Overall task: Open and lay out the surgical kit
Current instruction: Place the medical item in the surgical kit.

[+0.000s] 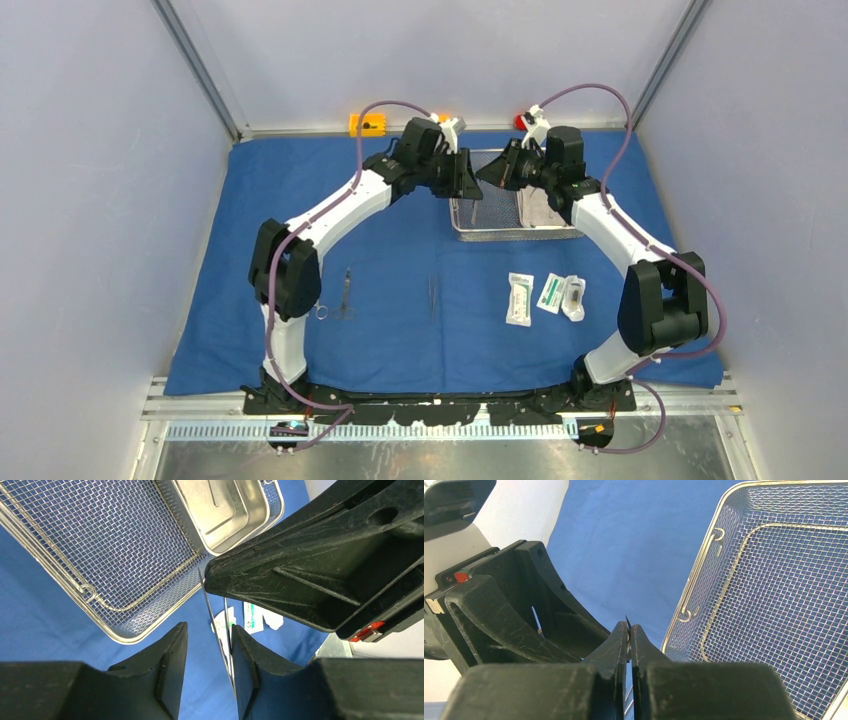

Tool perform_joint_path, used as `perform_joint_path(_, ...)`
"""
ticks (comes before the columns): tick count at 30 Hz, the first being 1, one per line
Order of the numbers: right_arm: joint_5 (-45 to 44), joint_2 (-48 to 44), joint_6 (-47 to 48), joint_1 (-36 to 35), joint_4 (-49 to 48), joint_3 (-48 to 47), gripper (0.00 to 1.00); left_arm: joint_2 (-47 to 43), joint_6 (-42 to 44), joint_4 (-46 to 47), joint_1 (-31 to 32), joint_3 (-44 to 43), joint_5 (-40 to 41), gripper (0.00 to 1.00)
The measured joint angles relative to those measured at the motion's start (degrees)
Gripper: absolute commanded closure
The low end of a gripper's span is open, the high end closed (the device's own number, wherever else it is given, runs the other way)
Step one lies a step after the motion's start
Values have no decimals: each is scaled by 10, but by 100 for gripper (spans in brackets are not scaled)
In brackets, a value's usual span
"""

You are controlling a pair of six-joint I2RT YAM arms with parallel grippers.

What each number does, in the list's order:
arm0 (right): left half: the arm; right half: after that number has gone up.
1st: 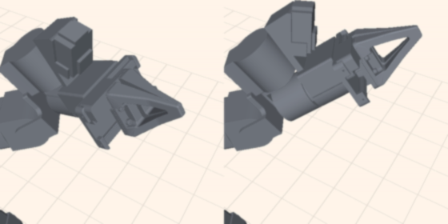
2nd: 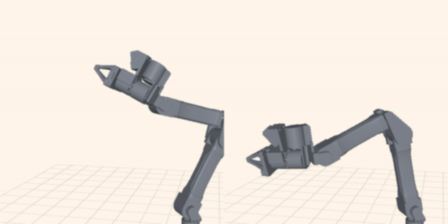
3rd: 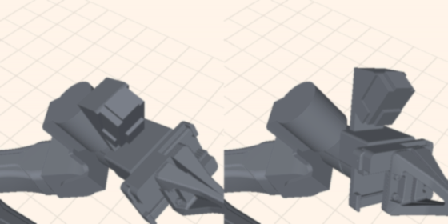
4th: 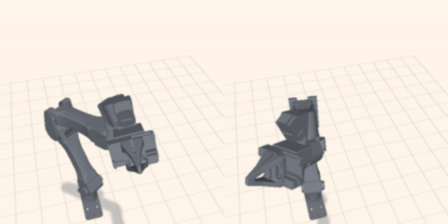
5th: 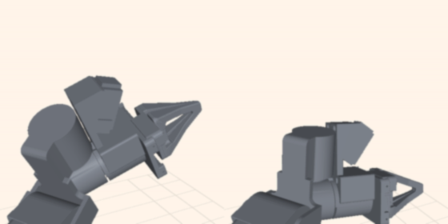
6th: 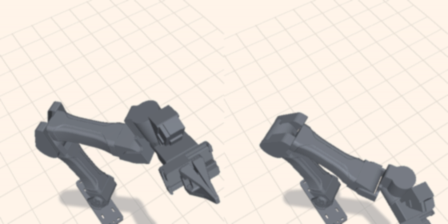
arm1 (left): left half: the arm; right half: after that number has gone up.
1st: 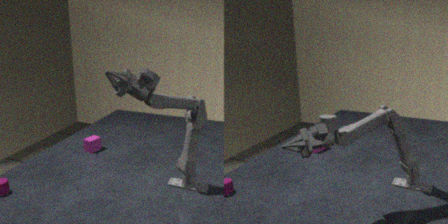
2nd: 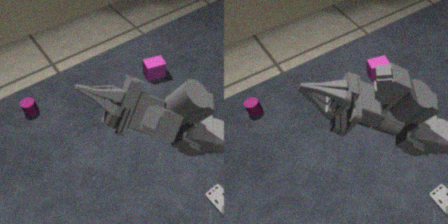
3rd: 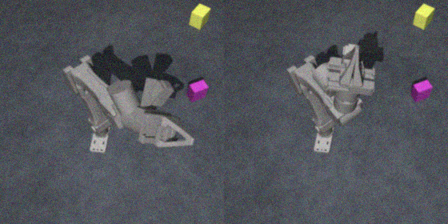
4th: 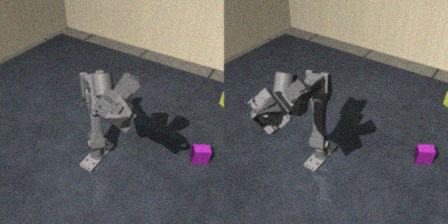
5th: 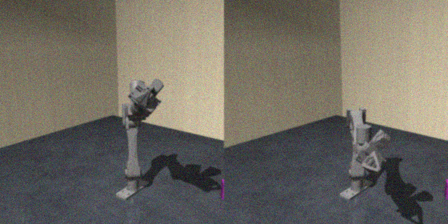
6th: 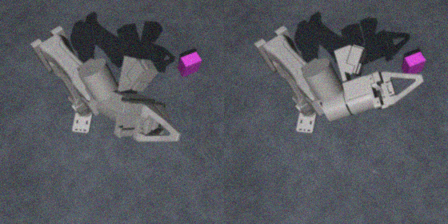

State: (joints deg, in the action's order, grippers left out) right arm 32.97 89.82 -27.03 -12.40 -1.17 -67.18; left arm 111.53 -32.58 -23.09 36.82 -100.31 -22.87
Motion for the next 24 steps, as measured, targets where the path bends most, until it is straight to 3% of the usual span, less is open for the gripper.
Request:
perform_joint_path(10,-7,0,1,0,1,0,99,13,-5,-3,2,-23,-14,89)
perform_joint_path(14,-9,0,4,0,2,0,91,16,-10,-3,1,-23,-16,93)
perform_joint_path(17,-11,-1,9,0,4,0,81,16,-12,-3,1,-22,-13,97)
perform_joint_path(24,-23,-4,30,1,30,0,45,2,-14,-4,2,28,13,100)
